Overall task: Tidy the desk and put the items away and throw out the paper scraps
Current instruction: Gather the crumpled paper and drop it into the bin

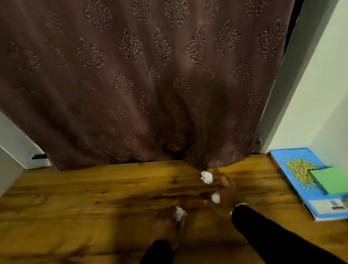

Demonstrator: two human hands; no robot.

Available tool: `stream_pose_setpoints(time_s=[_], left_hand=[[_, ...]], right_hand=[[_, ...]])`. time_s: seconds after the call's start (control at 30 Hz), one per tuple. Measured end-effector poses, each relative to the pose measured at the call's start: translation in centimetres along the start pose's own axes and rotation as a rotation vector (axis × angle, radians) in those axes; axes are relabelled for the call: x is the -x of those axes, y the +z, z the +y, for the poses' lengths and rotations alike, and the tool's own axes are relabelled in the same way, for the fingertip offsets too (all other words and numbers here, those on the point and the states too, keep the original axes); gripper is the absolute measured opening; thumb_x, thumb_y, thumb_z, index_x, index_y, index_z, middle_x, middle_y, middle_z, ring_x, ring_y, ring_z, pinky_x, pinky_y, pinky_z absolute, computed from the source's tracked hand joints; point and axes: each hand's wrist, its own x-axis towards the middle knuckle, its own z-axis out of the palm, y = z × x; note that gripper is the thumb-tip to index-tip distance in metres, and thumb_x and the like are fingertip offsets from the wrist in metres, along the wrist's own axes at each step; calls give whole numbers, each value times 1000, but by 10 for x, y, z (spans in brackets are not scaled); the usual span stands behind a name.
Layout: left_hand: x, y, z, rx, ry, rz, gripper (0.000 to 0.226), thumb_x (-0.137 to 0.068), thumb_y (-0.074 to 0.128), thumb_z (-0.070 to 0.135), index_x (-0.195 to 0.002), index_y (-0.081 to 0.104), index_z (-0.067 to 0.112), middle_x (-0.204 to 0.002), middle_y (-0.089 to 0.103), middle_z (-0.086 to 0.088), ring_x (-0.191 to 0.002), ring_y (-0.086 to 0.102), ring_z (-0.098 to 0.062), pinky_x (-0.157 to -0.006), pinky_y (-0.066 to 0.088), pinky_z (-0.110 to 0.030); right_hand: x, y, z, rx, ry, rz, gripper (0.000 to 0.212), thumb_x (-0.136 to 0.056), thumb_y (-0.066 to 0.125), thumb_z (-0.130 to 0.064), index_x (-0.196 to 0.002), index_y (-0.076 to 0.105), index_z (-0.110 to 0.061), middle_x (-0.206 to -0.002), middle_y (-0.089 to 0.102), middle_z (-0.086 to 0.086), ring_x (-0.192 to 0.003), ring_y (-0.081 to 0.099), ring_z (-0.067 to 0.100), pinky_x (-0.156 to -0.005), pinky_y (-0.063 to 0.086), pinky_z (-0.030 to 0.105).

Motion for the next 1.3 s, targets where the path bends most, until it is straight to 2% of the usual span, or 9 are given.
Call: stream_pose_setpoints(time_s=[0.07,0.17,0.27,0.53,0.67,0.83,1.0,1.17,1.3], left_hand=[[0,-9,9,-26,-13,13,45,-87,42,68,-111,63,36,-107,66,13,-98,63,-15,-79,54,-29],[0,-18,17,-39,-31,12,46,-86,45,68,-109,64,33,-104,67,10,-97,64,-17,-79,54,-30],[-2,-21,18,32,-41,3,41,-87,48,65,-105,65,32,-102,67,11,-94,63,-14,-78,54,-29],[-47,-62,28,658,-384,-241,53,-75,61,73,-64,71,22,-53,64,5,-55,59,-16,-66,47,-36],[-39,-91,70,747,-346,-264,37,-87,58,62,-75,71,30,-68,68,5,-69,63,-16,-68,48,-32],[10,-105,133,818,-164,-331,52,-86,46,71,-78,70,25,-80,69,-12,-84,66,-37,-72,50,-44],[92,-108,212,884,28,-539,29,-103,45,36,-94,67,20,-88,66,5,-67,62,9,-60,46,-4],[190,-66,280,840,78,-775,48,-78,57,63,-95,74,21,-98,76,-3,-95,71,-24,-91,56,-45],[283,-25,314,786,59,-963,38,-88,58,57,-100,68,22,-104,71,-10,-96,67,-28,-88,53,-42]], right_hand=[[-28,-24,-20,-19,-134,-17,72,-67,54,-77,-112,68,-23,-145,44,3,-132,36,25,-105,44,43],[-47,-38,-50,-37,-78,-268,76,-74,63,-67,-128,54,-13,-159,19,5,-142,28,28,-113,34,37],[-53,-30,-64,-23,-17,-396,77,-81,62,-60,-140,42,-14,-154,34,7,-140,33,30,-114,30,39],[1,-44,-76,-144,-62,-82,54,-79,46,-74,-102,61,-27,-108,68,-4,-103,63,26,-86,51,38],[31,-91,-84,-77,-69,86,60,-89,37,-70,-98,66,-18,-106,70,5,-100,64,32,-83,52,40],[115,-126,-67,-284,225,210,72,-73,34,-88,-89,64,-24,-96,73,4,-96,66,31,-75,52,35],[234,-146,-10,-406,395,202,67,-72,35,-89,-85,55,-26,-82,71,3,-85,66,27,-65,45,28],[378,-148,53,-571,561,145,64,-73,44,-86,-78,60,-24,-69,66,-8,-69,64,10,-67,52,32],[479,-122,85,-714,744,67,52,-73,51,-82,-76,63,-32,-66,69,-7,-57,65,5,-54,54,27]])
